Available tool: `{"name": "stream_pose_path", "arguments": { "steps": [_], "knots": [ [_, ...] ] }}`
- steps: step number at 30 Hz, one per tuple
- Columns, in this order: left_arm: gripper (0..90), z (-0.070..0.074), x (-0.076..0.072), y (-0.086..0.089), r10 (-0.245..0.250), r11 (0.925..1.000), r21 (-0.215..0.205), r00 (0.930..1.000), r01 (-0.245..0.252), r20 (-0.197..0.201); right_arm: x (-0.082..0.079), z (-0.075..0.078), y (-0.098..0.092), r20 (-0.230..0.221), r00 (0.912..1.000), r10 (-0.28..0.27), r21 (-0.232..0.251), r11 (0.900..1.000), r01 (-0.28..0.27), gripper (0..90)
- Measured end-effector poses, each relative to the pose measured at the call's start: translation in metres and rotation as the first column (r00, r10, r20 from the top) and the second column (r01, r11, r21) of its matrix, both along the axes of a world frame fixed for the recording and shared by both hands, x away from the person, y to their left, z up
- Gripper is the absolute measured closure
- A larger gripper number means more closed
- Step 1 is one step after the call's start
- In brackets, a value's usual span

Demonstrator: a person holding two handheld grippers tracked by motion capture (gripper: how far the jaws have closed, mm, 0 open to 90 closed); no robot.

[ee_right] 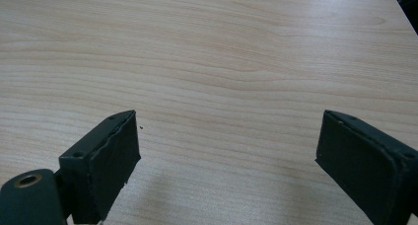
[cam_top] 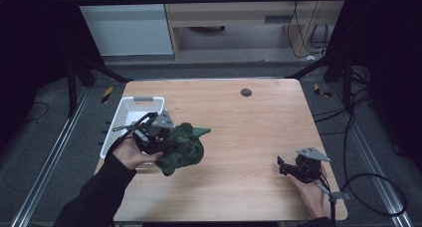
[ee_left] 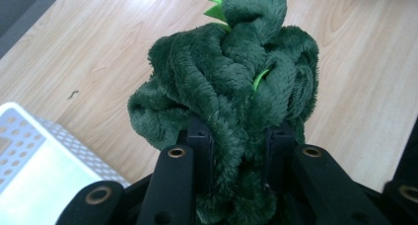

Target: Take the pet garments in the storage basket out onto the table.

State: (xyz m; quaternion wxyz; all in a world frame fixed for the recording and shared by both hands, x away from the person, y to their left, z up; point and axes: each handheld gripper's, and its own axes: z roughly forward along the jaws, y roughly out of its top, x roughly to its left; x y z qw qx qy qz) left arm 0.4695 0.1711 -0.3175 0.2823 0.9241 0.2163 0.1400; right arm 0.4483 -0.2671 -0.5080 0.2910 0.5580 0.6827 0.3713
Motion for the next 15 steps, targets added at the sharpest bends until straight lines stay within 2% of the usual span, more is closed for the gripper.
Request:
{"name": "stream_pose_path", "arguments": {
  "steps": [8, 11, 15],
  "knots": [
    [71.2, -0.003, -0.001, -0.018, -0.061, 0.9979, 0.02, 0.9981, 0.062, -0.009, 0.0, 0.0, 0.0, 0.001, 1.0, 0.001, -0.003, 1.0, -0.001, 9.3],
    [71.2, -0.005, -0.001, -0.025, -0.092, 0.9949, 0.039, 0.9956, 0.092, -0.02, 0.0, 0.0, 0.0, 0.001, 1.0, 0.0, 0.0, 1.0, 0.0, 9.3],
    [71.2, -0.006, -0.002, -0.033, -0.118, 0.9919, 0.043, 0.9926, 0.119, -0.027, 0.0, 0.0, 0.0, 0.002, 1.0, 0.0, 0.0, 1.0, 0.0, 9.3]
  ]
}}
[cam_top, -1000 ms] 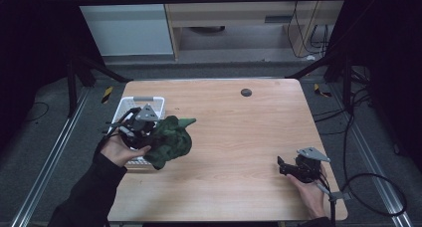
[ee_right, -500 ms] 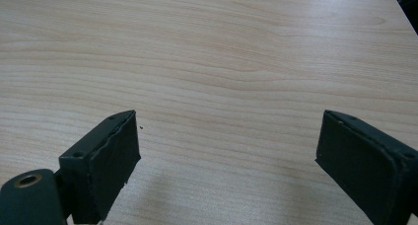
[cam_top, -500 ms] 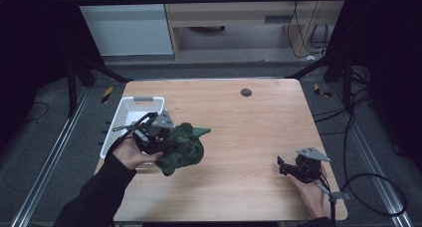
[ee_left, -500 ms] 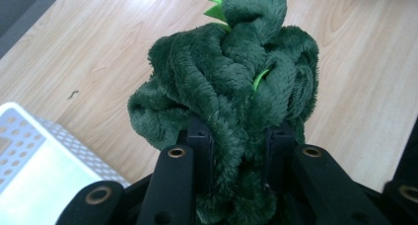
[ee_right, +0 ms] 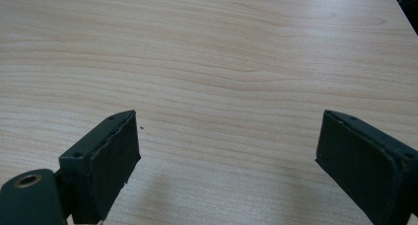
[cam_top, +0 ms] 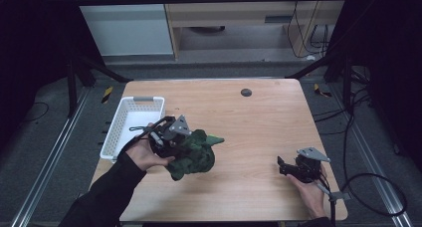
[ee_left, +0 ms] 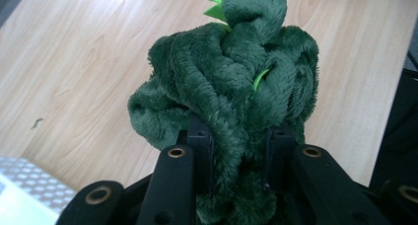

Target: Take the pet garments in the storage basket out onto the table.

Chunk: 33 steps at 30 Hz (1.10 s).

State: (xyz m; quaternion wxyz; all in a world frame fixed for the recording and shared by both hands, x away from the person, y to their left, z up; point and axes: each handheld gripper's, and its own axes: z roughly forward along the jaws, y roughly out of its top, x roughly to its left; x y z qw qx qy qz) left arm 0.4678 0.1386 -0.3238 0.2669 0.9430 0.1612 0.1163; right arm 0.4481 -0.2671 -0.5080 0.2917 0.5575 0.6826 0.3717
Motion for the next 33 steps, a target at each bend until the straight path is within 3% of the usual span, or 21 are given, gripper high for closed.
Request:
{"name": "stream_pose_path", "arguments": {
  "steps": [13, 23, 33],
  "knots": [
    [71.1, -0.01, 0.001, -0.024, -0.085, 0.9954, 0.042, 0.9958, 0.086, -0.035, 0.0, 0.0, 0.0, 0.0, 1.0, 0.001, 0.0, 1.0, -0.001, 9.3],
    [71.1, -0.026, 0.005, -0.041, -0.147, 0.9862, 0.065, 0.9862, 0.152, -0.076, 0.0, 0.0, 0.0, 0.0, 1.0, 0.002, 0.002, 1.0, -0.002, 9.3],
    [71.1, -0.037, 0.01, -0.054, -0.201, 0.9735, 0.091, 0.9751, 0.21, -0.093, 0.0, 0.0, 0.0, 0.002, 1.0, 0.003, -0.001, 1.0, -0.003, 9.3]
  ]
}}
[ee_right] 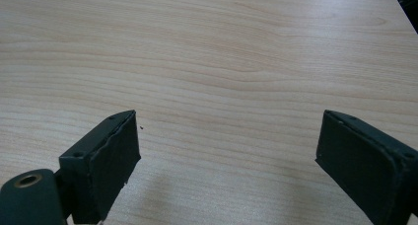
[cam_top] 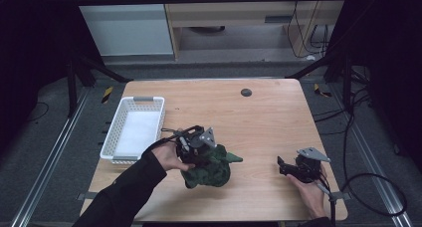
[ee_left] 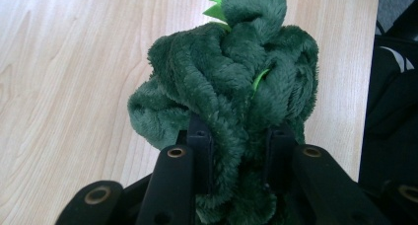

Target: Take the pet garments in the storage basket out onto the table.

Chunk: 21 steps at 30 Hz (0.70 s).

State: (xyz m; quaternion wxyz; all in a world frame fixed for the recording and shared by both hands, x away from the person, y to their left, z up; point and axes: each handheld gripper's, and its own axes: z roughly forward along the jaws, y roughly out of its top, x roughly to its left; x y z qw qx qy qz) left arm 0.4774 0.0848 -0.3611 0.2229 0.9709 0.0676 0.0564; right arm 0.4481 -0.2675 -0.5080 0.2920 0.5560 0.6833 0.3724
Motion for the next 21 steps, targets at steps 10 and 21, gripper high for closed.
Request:
{"name": "stream_pose_path", "arguments": {
  "steps": [10, 21],
  "knots": [
    [70.9, -0.017, 0.005, -0.01, -0.048, 0.9979, 0.042, 0.9982, 0.05, -0.036, 0.0, 0.0, 0.0, -0.001, 1.0, 0.001, 0.0, 1.0, -0.001, 9.3],
    [70.7, -0.034, 0.011, -0.015, -0.055, 0.9968, 0.054, 0.9958, 0.059, -0.073, 0.0, 0.0, 0.0, -0.004, 1.0, 0.003, 0.0, 1.0, -0.003, 9.4]
  ]
}}
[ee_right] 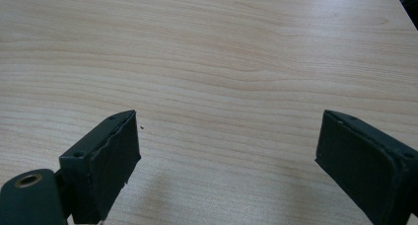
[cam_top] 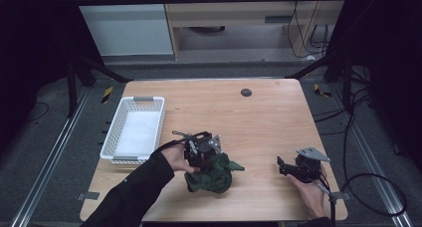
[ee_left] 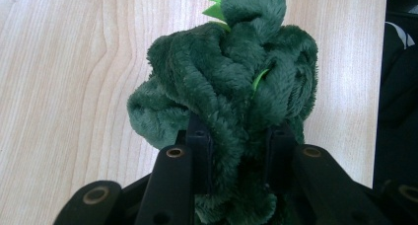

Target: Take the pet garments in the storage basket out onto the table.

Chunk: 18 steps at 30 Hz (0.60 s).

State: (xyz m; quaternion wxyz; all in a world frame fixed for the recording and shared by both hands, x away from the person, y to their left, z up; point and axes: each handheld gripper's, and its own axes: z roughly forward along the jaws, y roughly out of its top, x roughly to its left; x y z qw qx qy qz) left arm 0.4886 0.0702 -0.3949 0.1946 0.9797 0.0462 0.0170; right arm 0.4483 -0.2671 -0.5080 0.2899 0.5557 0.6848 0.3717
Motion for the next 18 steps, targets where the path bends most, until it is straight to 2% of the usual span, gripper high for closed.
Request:
{"name": "stream_pose_path", "arguments": {
  "steps": [6, 10, 14, 18],
  "knots": [
    [70.4, -0.011, 0.001, -0.005, -0.012, 0.9993, 0.034, 0.9997, 0.013, -0.023, 0.0, 0.0, 0.0, 0.0, 1.0, 0.001, -0.001, 1.0, -0.001, 9.4],
    [70.2, -0.017, 0.002, -0.007, -0.016, 0.9991, 0.038, 0.9992, 0.018, -0.037, 0.0, 0.0, 0.0, -0.001, 1.0, 0.001, -0.002, 1.0, -0.001, 9.4],
    [69.3, -0.019, 0.002, -0.007, -0.018, 0.9989, 0.042, 0.9992, 0.019, -0.035, 0.0, 0.0, 0.0, -0.002, 1.0, 0.002, -0.003, 1.0, -0.002, 9.4],
    [63.8, -0.021, 0.003, -0.007, -0.009, 0.9992, 0.039, 0.9996, 0.01, -0.028, 0.0, 0.0, 0.0, -0.001, 1.0, 0.003, -0.003, 1.0, -0.003, 9.3]
  ]
}}
